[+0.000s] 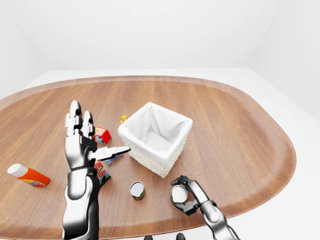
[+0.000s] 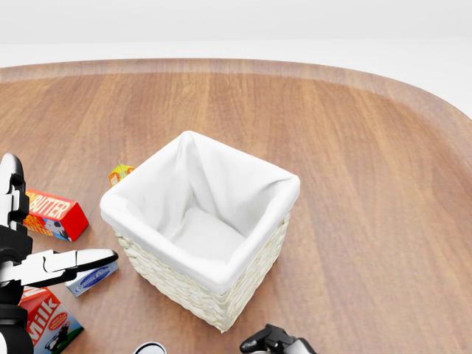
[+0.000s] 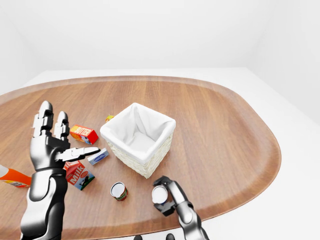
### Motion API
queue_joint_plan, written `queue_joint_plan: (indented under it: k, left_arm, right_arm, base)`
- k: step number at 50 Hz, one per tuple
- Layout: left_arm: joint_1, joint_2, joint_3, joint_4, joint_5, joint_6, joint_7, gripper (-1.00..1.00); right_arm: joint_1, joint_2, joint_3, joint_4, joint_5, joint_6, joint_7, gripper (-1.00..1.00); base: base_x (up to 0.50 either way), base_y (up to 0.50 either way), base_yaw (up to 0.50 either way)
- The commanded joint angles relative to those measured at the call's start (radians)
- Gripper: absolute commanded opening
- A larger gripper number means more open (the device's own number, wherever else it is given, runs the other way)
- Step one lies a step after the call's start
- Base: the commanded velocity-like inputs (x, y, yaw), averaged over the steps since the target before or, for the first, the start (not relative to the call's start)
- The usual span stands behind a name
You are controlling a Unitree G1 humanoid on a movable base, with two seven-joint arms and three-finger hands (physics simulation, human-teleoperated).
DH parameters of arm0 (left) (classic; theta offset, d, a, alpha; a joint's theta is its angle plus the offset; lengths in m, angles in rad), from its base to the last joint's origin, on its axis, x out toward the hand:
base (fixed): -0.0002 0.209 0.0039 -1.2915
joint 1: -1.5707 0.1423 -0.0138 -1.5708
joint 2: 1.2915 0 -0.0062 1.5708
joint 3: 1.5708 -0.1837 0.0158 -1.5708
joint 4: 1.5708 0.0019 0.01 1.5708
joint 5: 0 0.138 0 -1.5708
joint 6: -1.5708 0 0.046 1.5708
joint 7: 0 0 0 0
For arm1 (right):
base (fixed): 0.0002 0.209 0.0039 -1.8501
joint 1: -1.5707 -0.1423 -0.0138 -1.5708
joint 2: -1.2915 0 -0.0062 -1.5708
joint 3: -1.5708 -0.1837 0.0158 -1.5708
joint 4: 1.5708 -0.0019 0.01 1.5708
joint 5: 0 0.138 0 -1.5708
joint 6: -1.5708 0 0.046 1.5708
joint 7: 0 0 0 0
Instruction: Pick up the alphabet soup, and put it in the basket.
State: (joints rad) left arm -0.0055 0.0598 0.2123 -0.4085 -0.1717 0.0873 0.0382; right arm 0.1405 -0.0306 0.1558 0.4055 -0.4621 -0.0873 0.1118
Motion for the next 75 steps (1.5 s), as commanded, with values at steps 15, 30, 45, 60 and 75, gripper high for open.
queue_joint_plan:
  k: [15, 30, 45, 60, 75]
  left_arm:
    - [-0.002, -0.001, 0.001, -0.005, -0.003, 0.000, 0.003, 1.00]
    - [0.001, 0.000, 0.001, -0.009, -0.004, 0.000, 0.004, 1.00]
    - [-0.003, 0.000, 0.001, -0.006, -0.001, 0.000, 0.006, 1.00]
    - [-0.003, 0.001, 0.001, -0.003, -0.001, 0.000, 0.006, 1.00]
    - [-0.001, 0.000, 0.000, -0.010, -0.002, 0.000, 0.006, 1.00]
  right_arm:
    - [0.004, 0.000, 0.006, -0.008, -0.007, 0.000, 0.010, -1.00]
    - [0.038, -0.008, -0.003, -0.127, 0.009, 0.000, 0.029, -1.00]
    - [0.067, -0.022, -0.041, -0.280, 0.019, 0.056, 0.051, -1.00]
    - [0.096, -0.026, -0.063, -0.389, 0.026, 0.097, 0.074, -1.00]
    - [0.128, -0.028, -0.078, -0.526, 0.033, 0.146, 0.105, -1.00]
  base:
    - [0.00, 0.00, 0.00]
    - [0.00, 0.00, 0.00]
    - [0.00, 0.00, 0.00]
    - [0.00, 0.00, 0.00]
    - [0.00, 0.00, 0.00]
